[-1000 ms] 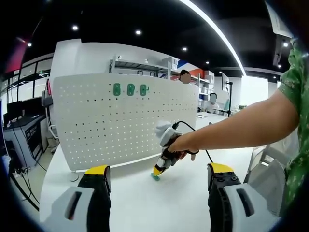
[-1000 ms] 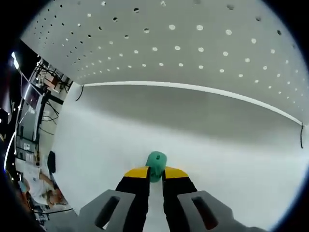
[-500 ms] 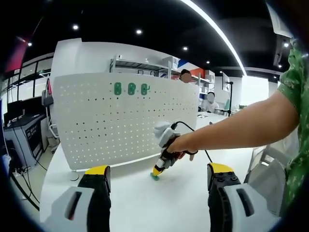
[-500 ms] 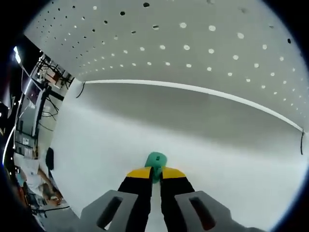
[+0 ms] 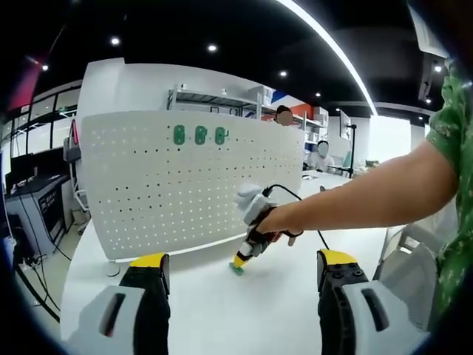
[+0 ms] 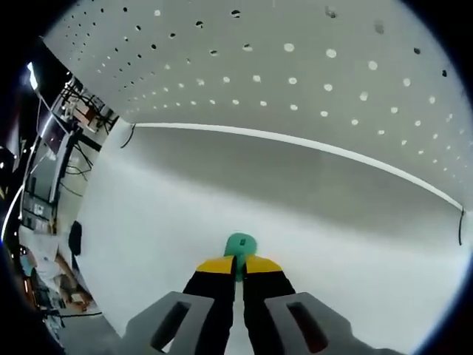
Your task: Insert the hook assembly into the mounting plate slot until the hook locks in place.
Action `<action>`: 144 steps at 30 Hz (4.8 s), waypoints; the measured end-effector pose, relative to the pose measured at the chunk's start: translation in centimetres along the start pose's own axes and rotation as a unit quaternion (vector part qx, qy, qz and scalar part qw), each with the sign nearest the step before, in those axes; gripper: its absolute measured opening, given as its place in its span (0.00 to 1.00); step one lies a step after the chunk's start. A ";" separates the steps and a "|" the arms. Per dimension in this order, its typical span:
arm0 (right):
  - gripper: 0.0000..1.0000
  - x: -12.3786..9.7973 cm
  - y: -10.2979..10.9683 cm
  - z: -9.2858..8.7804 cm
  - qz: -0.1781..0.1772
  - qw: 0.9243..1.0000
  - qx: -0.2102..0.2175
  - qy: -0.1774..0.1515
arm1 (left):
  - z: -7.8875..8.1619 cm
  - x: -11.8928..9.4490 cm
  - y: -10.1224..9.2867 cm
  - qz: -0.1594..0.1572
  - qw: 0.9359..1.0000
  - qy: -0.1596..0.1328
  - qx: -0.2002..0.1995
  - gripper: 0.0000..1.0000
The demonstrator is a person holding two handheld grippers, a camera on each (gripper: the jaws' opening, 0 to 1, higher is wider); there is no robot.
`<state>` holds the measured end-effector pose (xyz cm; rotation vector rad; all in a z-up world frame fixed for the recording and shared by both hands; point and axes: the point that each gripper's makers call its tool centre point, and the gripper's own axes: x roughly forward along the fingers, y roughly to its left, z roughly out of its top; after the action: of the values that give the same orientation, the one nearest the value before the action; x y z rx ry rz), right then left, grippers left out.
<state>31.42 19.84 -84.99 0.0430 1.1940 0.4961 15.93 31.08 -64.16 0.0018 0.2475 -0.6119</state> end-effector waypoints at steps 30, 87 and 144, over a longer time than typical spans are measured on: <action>0.01 -8.8 0.1 4.2 -0.059 0.973 -0.077 -0.209 | 1.3 1.2 -1.4 -0.023 1.000 -0.006 0.015 0.84; 0.01 -29.4 2.8 7.2 -0.160 0.832 -0.149 -0.510 | 9.2 2.1 -4.0 -0.044 0.994 -0.091 0.040 0.86; 0.01 -31.0 1.2 19.7 -0.239 0.757 -0.169 -0.584 | 9.1 4.0 -1.2 -0.088 0.989 -0.115 0.003 0.89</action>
<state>40.14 13.20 -49.89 -0.2360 -0.1598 0.1339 20.49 27.14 -56.16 -0.0856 0.0209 -0.7819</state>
